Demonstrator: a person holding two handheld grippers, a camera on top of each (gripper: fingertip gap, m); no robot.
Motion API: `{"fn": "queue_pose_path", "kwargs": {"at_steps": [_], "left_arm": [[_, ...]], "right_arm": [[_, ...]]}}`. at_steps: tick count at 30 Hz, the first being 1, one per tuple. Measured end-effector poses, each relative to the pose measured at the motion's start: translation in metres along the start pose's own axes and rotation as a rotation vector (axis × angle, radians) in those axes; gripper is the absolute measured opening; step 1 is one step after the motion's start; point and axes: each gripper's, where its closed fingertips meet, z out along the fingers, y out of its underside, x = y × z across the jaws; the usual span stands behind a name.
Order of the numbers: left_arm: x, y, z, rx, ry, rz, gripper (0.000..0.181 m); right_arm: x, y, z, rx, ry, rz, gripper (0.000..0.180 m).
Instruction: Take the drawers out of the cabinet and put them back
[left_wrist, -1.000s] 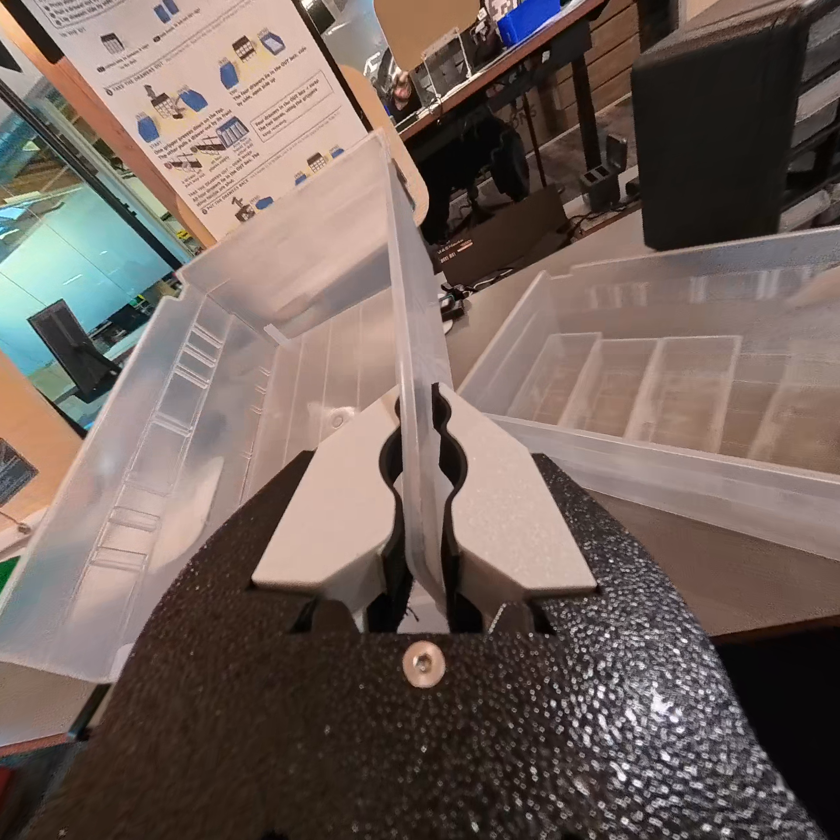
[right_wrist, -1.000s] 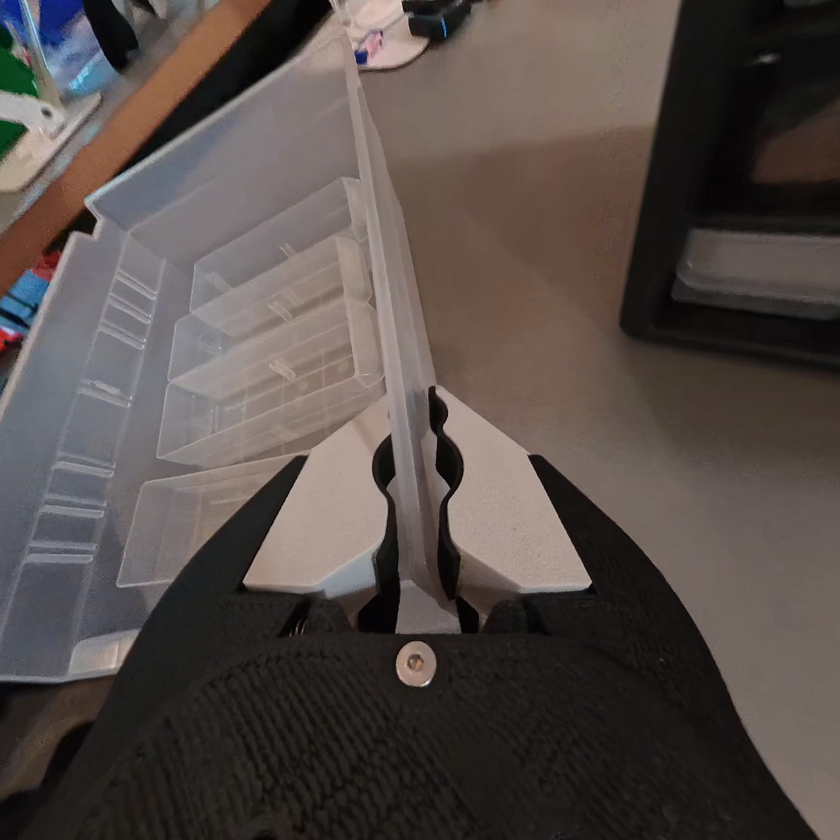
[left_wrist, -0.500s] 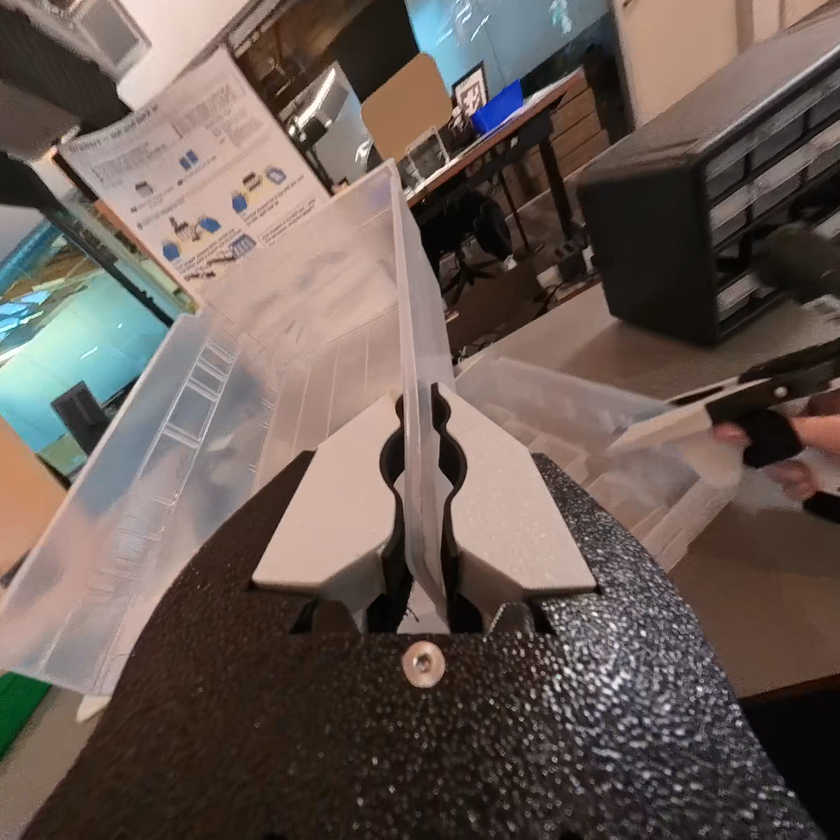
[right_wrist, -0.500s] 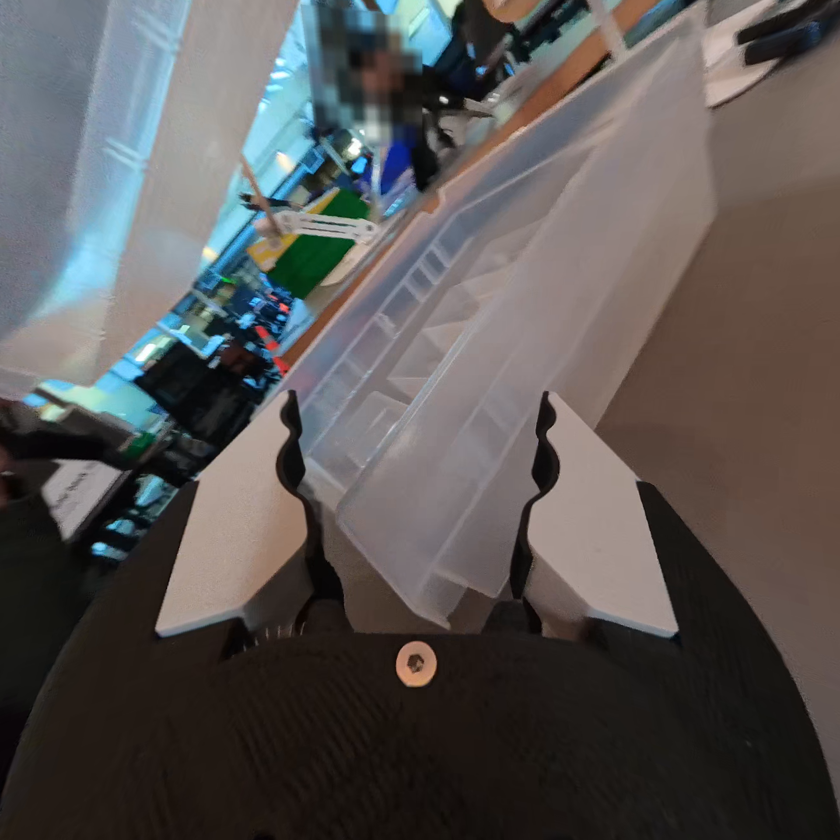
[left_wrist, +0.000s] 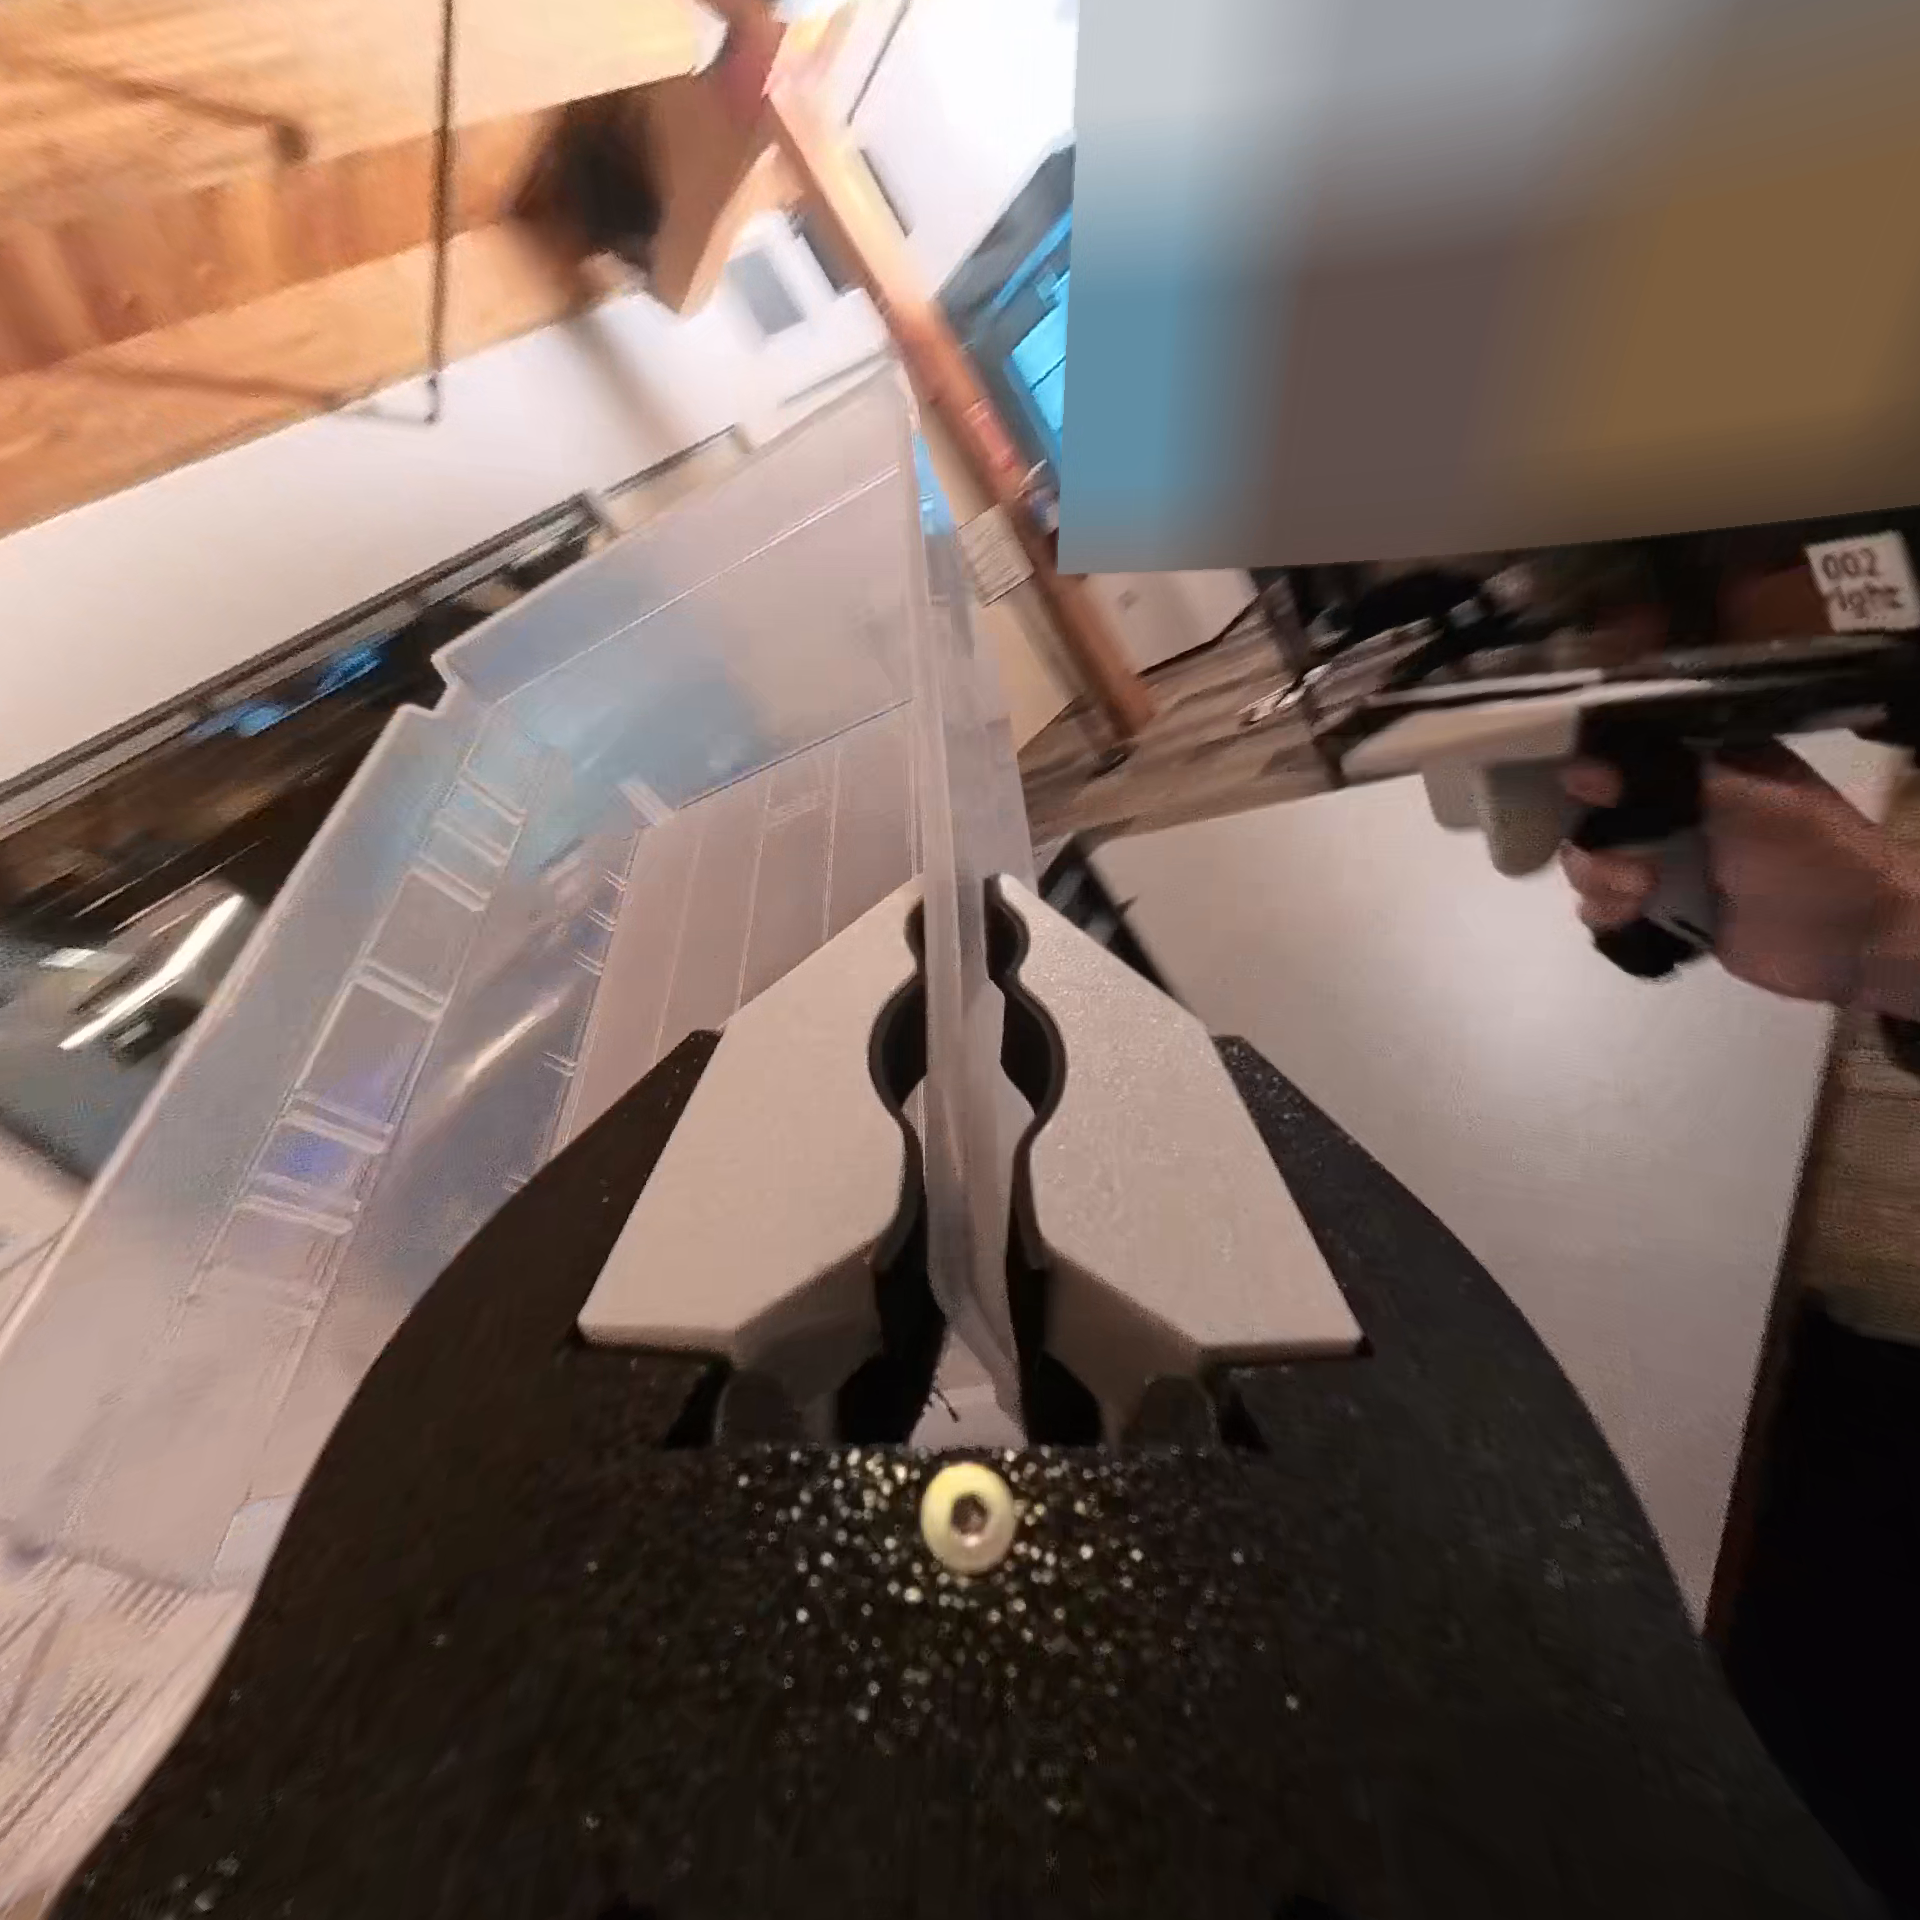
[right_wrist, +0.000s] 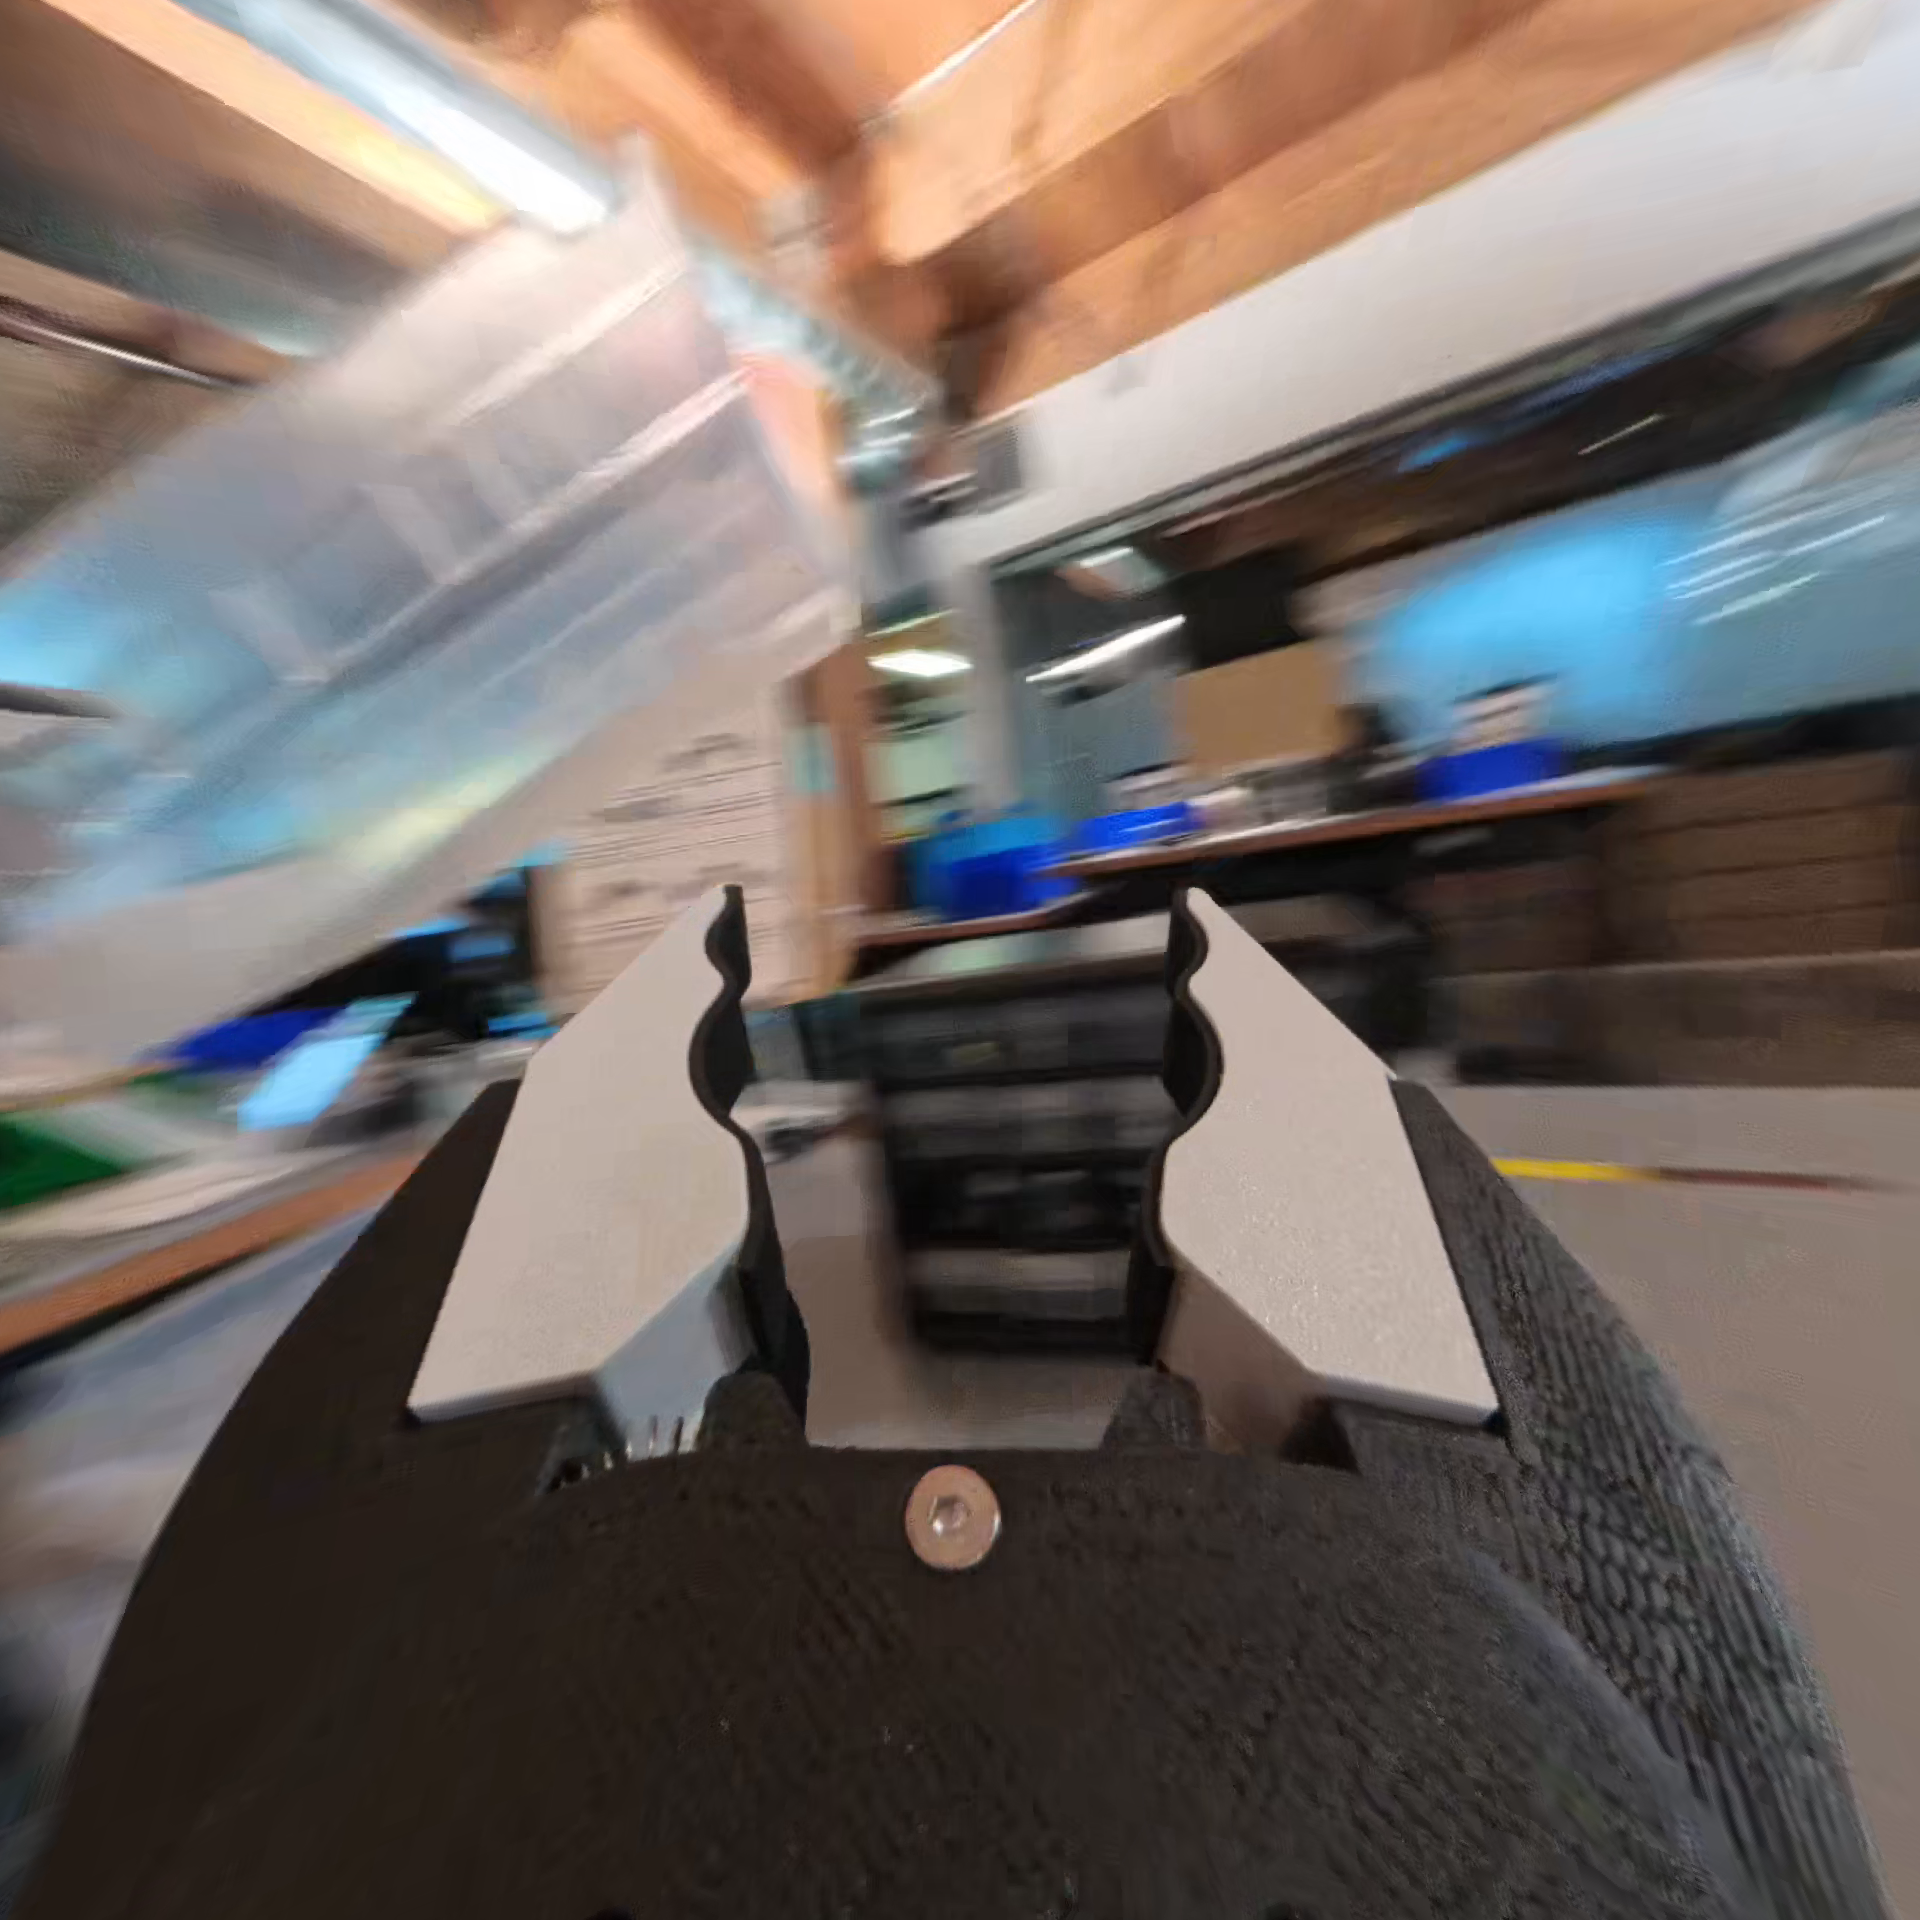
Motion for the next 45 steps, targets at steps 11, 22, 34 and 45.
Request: {"fn": "queue_pose_path", "kwargs": {"at_steps": [11,22,34,45], "left_arm": [[0.191,-0.02,0.128,0.12,0.611,-0.114,0.004],[0.336,0.051,0.254,-0.078,0.822,0.07,0.004],[0.377,0.113,0.344,-0.181,0.678,-0.008,0.005],[0.316,0.065,0.309,0.057,0.46,-0.247,0.108]], "right_arm": [[0.254,-0.07,-0.241,0.042,1.029,-0.33,0.07],[0.28,-0.085,-0.286,0.218,1.104,-0.243,0.065],[0.271,-0.083,-0.243,0.249,0.847,-0.196,0.064],[0.257,-0.052,-0.188,0.083,0.694,-0.217,0.086]]}}
